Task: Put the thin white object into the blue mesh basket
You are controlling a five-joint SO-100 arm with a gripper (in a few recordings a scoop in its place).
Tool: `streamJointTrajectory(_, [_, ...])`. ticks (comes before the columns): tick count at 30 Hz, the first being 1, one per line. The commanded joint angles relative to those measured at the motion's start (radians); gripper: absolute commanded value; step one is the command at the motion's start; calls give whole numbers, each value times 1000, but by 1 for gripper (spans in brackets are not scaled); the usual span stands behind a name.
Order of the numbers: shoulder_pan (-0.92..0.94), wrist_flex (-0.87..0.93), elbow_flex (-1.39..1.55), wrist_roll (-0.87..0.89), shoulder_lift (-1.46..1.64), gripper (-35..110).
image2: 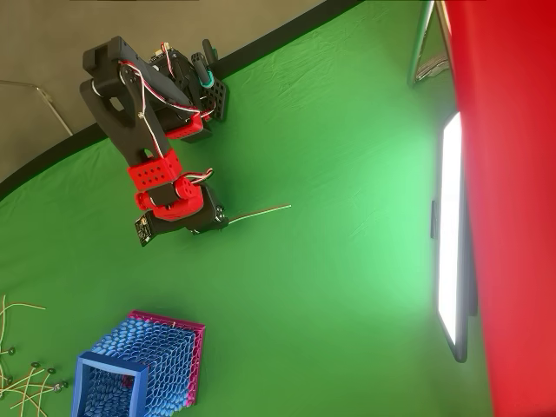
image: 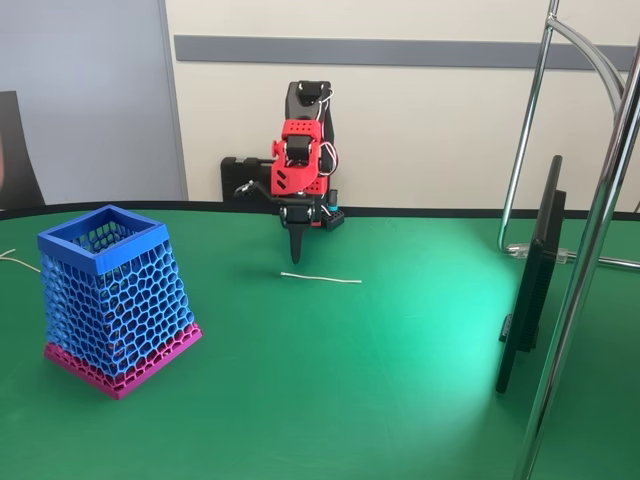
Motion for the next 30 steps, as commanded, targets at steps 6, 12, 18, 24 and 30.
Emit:
streamJointTrajectory(6, [28,-25,-101,-8,-103,15])
streamJointTrajectory(12, [46,-37,-149,-12,-187,15])
streamJointTrajectory(18, [46,-18,-184,-14,-233,15])
streamJointTrajectory(24, [48,-28,-195,-14,-261,15])
streamJointTrajectory(30, [44,-25,-204,-26,-278,14])
